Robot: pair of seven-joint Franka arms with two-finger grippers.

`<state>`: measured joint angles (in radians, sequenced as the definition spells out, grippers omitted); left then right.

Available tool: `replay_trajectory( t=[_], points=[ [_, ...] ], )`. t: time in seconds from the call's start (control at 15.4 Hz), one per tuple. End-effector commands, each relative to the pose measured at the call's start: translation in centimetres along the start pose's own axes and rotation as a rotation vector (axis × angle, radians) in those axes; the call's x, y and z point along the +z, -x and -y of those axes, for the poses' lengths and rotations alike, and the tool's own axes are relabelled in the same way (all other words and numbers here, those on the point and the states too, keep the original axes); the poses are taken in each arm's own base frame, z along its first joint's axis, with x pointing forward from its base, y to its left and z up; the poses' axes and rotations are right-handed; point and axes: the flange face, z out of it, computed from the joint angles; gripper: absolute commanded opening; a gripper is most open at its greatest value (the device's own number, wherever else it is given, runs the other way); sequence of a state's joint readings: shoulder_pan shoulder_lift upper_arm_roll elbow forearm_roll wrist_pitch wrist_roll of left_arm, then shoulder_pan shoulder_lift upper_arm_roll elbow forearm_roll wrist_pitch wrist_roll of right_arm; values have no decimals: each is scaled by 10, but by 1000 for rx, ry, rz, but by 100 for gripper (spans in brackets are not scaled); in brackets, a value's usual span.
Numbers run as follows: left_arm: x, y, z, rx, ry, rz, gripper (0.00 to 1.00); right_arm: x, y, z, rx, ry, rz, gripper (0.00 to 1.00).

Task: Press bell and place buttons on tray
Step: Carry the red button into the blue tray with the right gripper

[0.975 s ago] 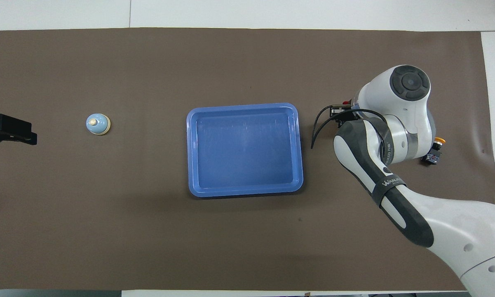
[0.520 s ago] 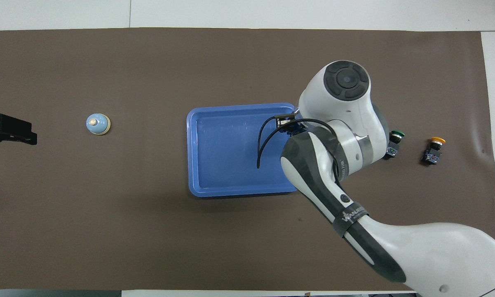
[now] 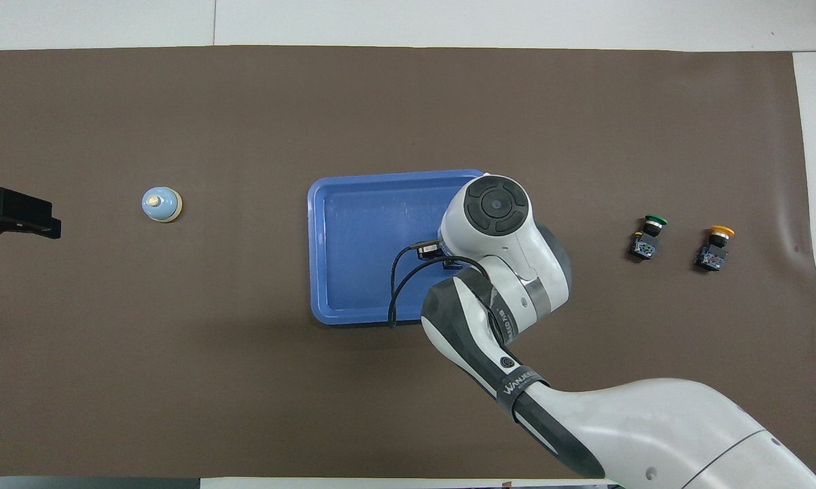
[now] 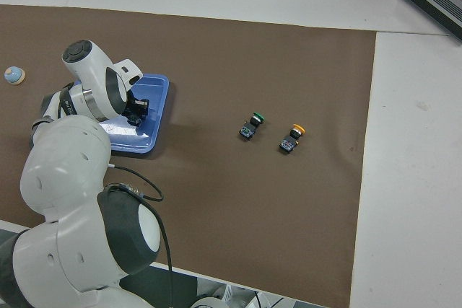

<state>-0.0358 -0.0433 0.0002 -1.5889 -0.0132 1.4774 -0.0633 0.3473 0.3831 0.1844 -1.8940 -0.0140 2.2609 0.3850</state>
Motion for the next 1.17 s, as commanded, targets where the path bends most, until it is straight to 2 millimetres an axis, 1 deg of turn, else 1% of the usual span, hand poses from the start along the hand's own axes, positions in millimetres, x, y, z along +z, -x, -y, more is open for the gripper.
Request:
replay_trajectory(
  t=[0.0,0.13,0.19,0.26,0.32,0.39,0.52,0.58,0.65,0.78,0.84,0.97,1.1],
  points=[
    [-1,5,-1,-11,-1,8,100,5,9,5,-7,-8,-2,0],
    [-1,5,-1,-11,-1,8,100,11,13,3,-6,-8,0,0],
    [-1,5,-1,-11,-1,8,100,13,14,3,-7,-7,0,14],
    [-1,5,-1,-11,-1,8,100,13,14,2,-3,-7,3,48],
    [-1,5,-1,-11,-1,8,100,12,15,3,2,-4,5,84],
    [-1,5,-1,-11,-1,8,100,12,14,3,14,-4,5,100],
    [0,5,-1,-11,-1,10,100,9,13,3,27,-2,9,100],
    [0,5,-1,-11,-1,10,100,4,13,3,42,2,16,100],
    [0,5,-1,-11,-1,10,100,-9,11,3,58,5,18,100],
    [0,5,-1,-11,-1,10,100,-44,3,-10,86,13,21,100],
    [0,5,-1,-11,-1,10,100,-62,1,-22,106,13,8,100],
    [0,5,-1,-11,-1,10,100,-98,-3,-62,170,17,-10,100],
    [-1,5,-1,-11,-1,8,100,-118,-6,-113,241,25,-10,100]
  ],
)
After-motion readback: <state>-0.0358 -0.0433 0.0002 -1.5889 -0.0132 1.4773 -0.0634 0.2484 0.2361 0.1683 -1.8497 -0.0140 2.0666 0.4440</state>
